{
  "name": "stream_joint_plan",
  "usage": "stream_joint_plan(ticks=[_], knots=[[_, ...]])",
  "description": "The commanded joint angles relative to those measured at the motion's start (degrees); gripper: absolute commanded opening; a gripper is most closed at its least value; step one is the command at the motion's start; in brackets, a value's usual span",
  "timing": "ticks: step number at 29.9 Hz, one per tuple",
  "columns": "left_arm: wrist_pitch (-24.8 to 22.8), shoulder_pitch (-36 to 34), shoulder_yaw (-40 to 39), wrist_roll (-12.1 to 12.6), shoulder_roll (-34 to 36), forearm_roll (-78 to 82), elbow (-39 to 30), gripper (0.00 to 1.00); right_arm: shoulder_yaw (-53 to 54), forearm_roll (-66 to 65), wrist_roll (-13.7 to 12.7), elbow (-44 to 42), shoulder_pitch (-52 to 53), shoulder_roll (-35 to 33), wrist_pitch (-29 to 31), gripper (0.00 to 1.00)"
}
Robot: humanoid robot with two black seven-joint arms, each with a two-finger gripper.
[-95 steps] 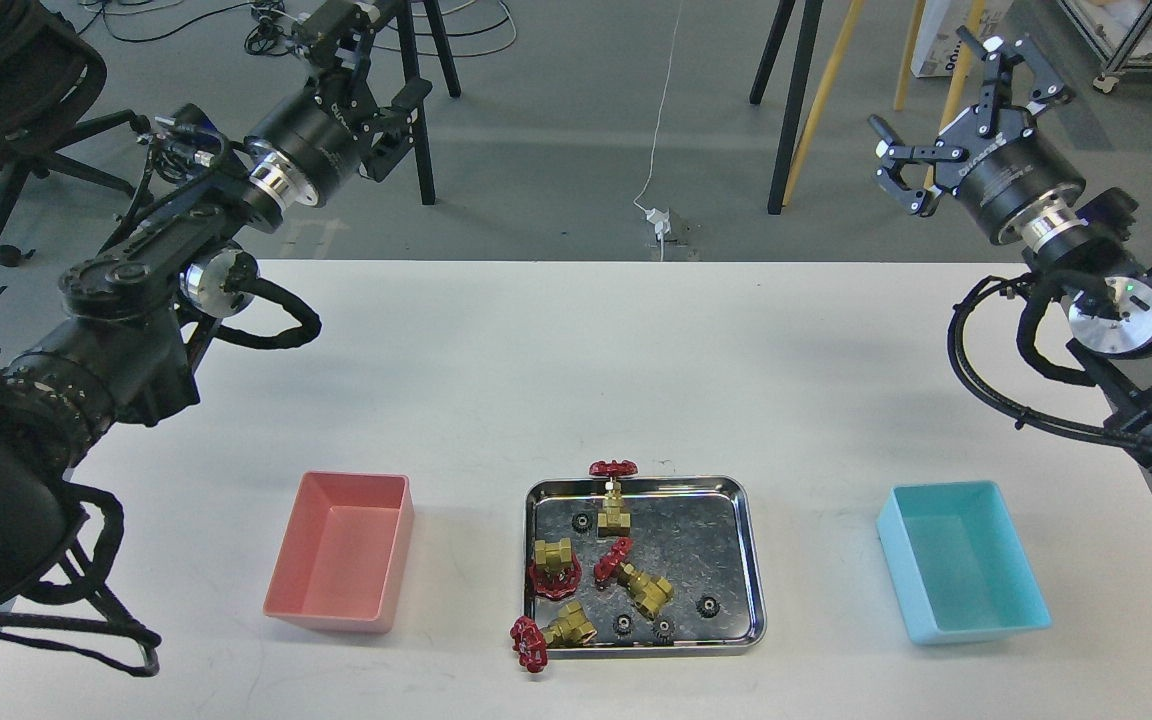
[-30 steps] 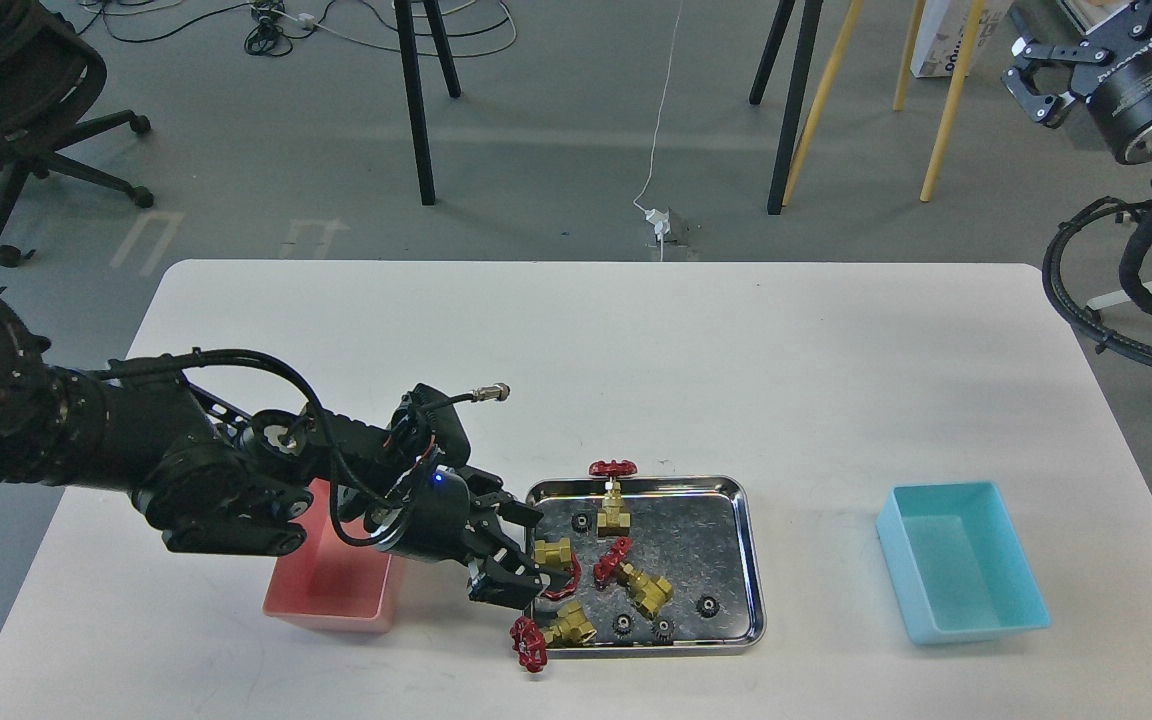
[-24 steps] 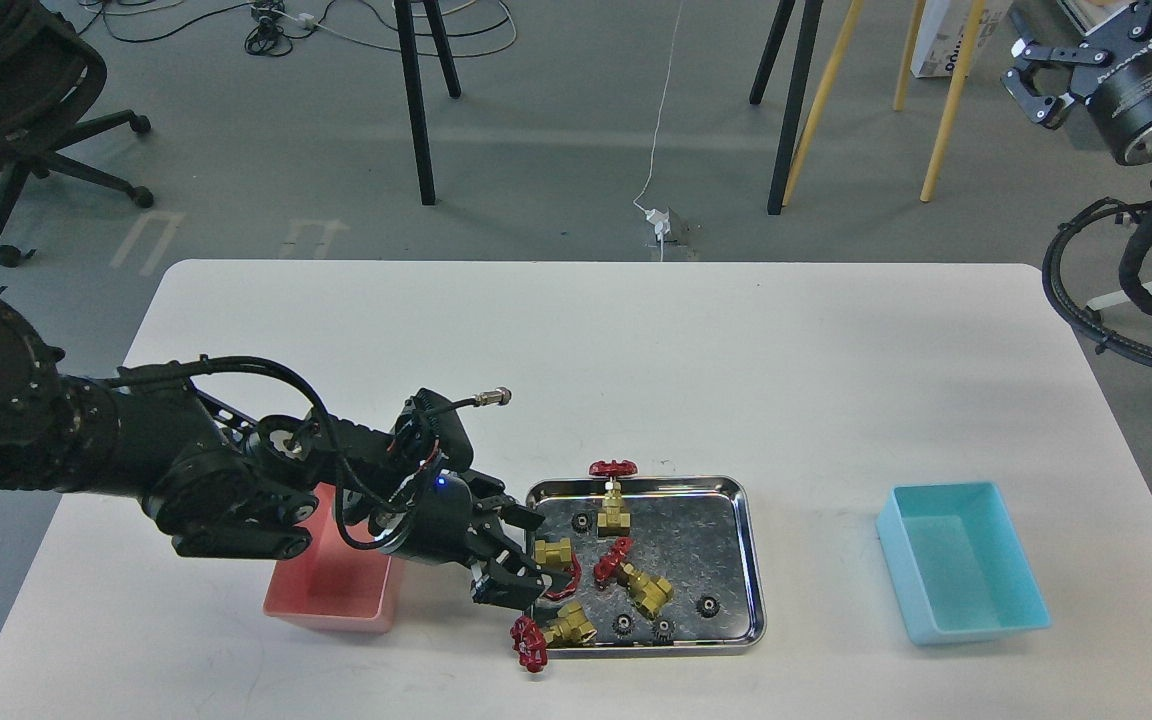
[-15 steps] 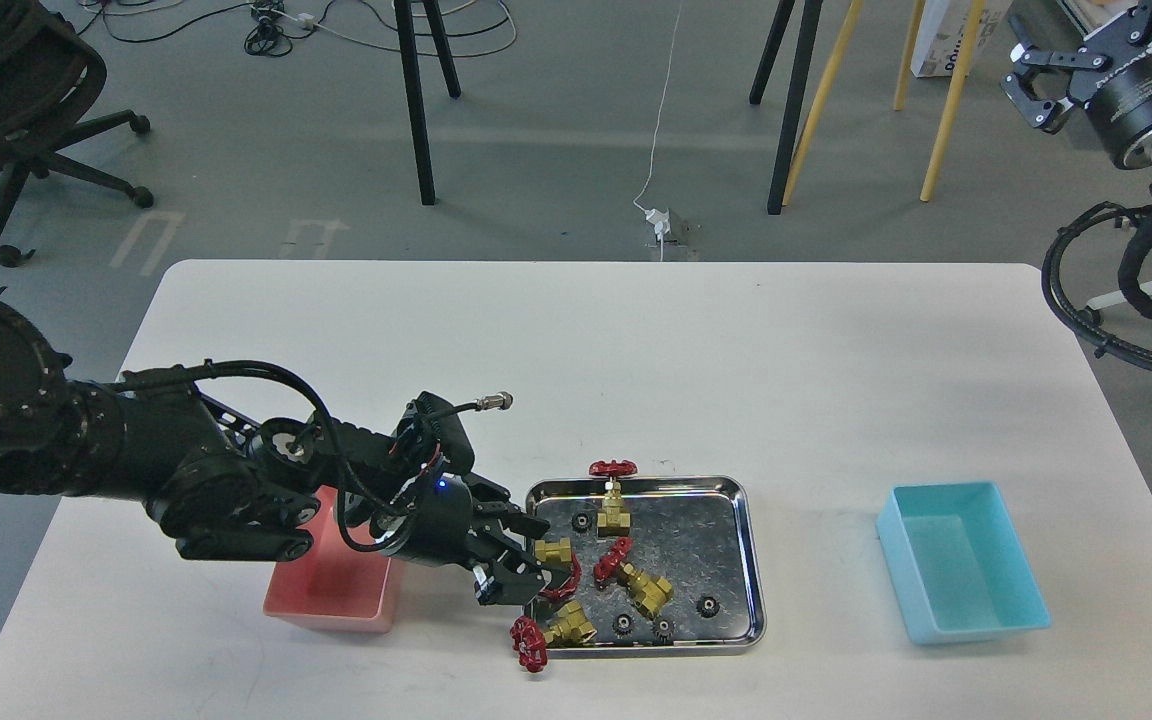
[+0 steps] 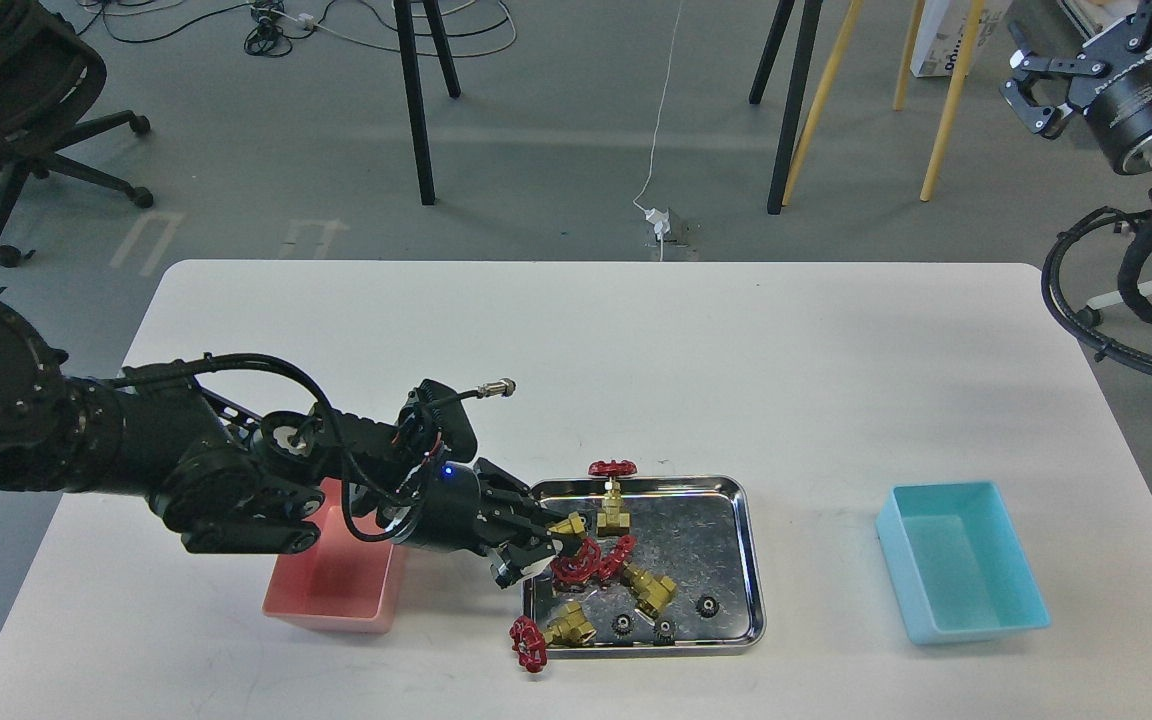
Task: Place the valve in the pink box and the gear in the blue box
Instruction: 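Carry the valve with the left gripper over the pink box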
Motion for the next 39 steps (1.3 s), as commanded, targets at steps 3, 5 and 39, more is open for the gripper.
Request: stream_joint_plan(ticks=[3, 5, 39], knots=[[-0.16, -1.58, -4.38, 0.0, 6.49, 0.07, -1.98, 0.09, 0.81, 0.0, 0.0, -0.09, 1.12, 0.09, 0.0, 1.0], [-0.25, -2.9, -5.18, 0.0, 8.95, -0.01, -3.91, 0.09, 0.99, 0.0, 0.0, -0.09, 3.05, 0.17, -0.83, 1.0], [3.09, 15.72, -15.98, 0.0, 44.47, 17.3, -14.11, 0.1, 1.25, 0.09, 0.0, 0.0, 13.26, 6.86, -10.51, 1.0]])
